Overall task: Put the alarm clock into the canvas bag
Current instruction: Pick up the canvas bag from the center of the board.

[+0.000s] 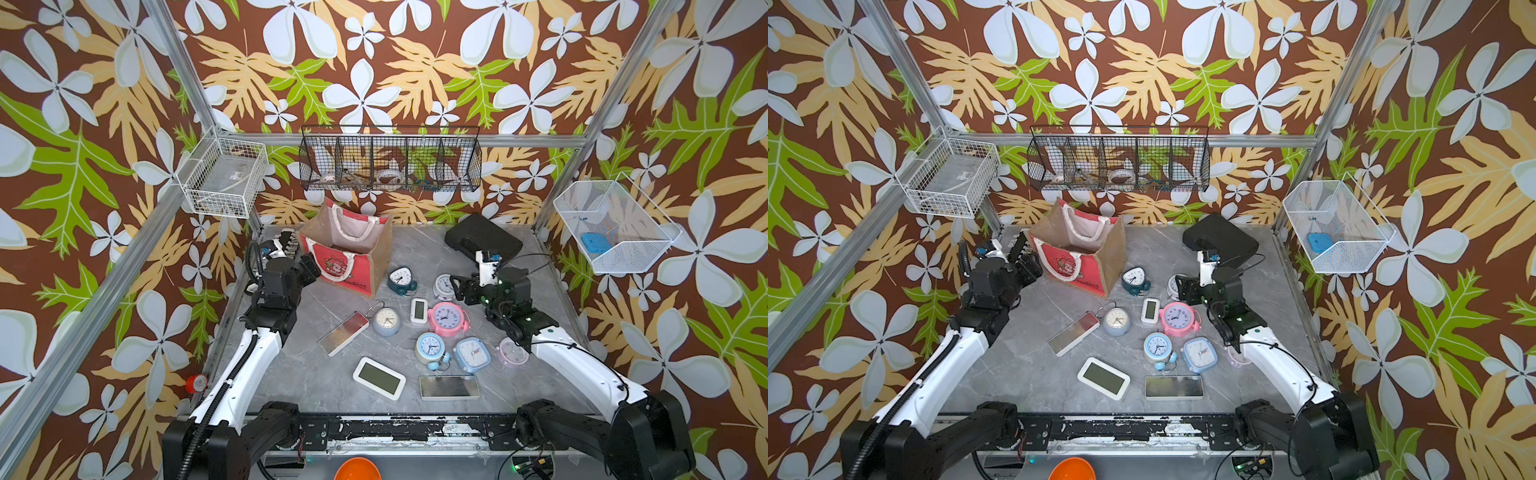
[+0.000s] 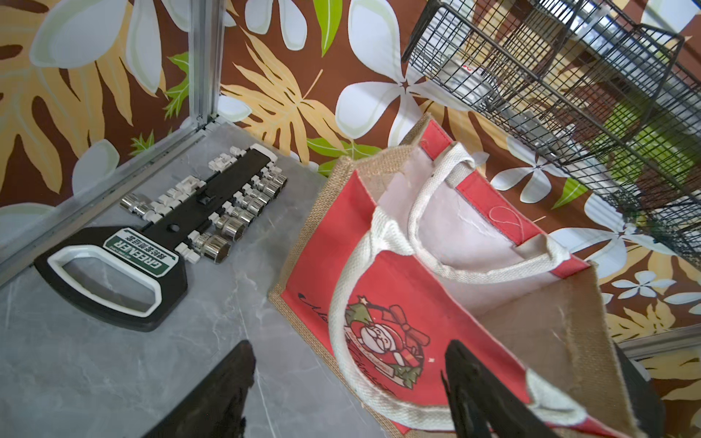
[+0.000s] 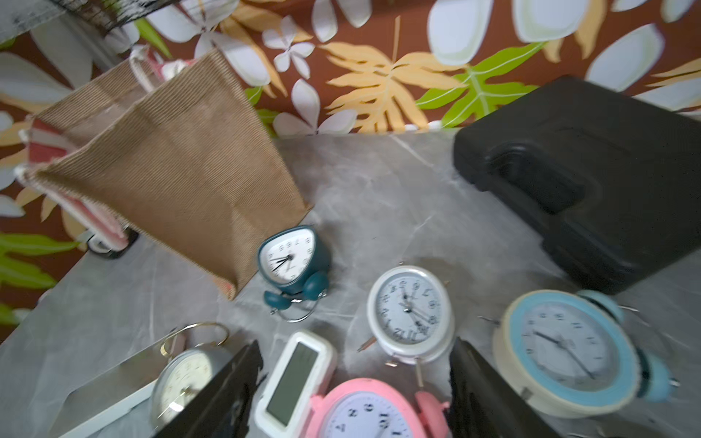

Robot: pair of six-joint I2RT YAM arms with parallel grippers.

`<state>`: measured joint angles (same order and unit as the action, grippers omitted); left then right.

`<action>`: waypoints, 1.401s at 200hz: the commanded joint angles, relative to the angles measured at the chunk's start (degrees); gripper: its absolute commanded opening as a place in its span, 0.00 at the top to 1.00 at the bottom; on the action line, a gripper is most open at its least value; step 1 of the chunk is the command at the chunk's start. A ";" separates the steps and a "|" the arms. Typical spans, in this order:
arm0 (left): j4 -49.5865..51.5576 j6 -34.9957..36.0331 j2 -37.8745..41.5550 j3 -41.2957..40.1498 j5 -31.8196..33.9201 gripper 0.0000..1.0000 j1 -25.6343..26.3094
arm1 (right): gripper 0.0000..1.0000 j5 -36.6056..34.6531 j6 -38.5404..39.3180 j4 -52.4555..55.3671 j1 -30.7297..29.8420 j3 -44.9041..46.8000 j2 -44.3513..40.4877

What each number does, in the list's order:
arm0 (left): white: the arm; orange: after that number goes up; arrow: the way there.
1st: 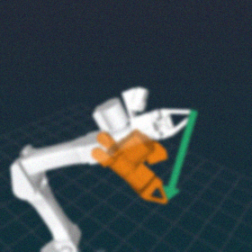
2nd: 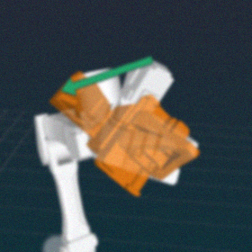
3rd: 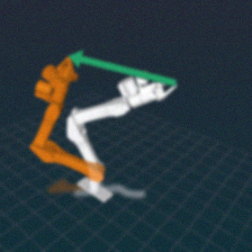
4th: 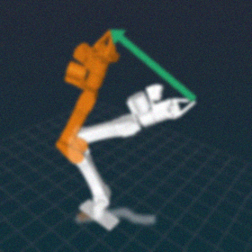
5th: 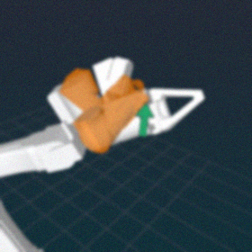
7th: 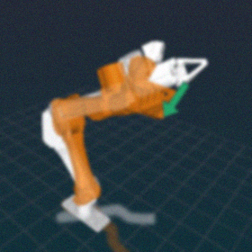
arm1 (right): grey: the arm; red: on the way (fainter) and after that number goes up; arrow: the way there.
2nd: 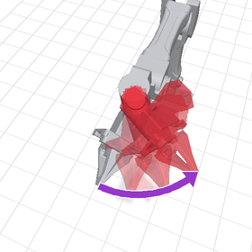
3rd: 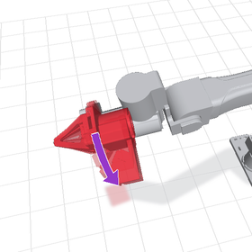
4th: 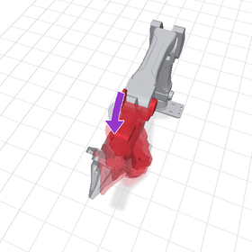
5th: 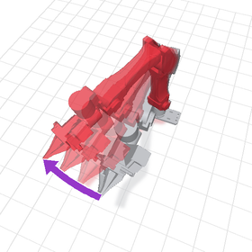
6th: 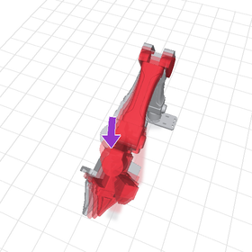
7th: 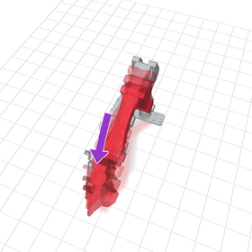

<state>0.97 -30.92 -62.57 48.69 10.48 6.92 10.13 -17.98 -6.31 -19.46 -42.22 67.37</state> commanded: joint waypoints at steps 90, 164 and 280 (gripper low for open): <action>17.35 -18.83 -23.79 28.84 3.72 0.13 9.36 | 0.22 -2.70 -1.01 4.97 -4.62 -5.95 1.71; 20.71 -19.51 -27.29 28.88 6.01 0.13 11.32 | 0.22 -3.86 -0.44 5.69 -4.66 -5.34 0.92; 18.09 -22.33 -32.36 30.76 -1.06 0.32 11.66 | 0.21 -4.48 0.39 7.15 -4.68 -6.21 -0.17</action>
<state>20.67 -52.80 -94.41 78.94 11.07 18.48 6.85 -18.04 0.10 -24.10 -48.01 67.66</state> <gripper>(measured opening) 0.780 0.787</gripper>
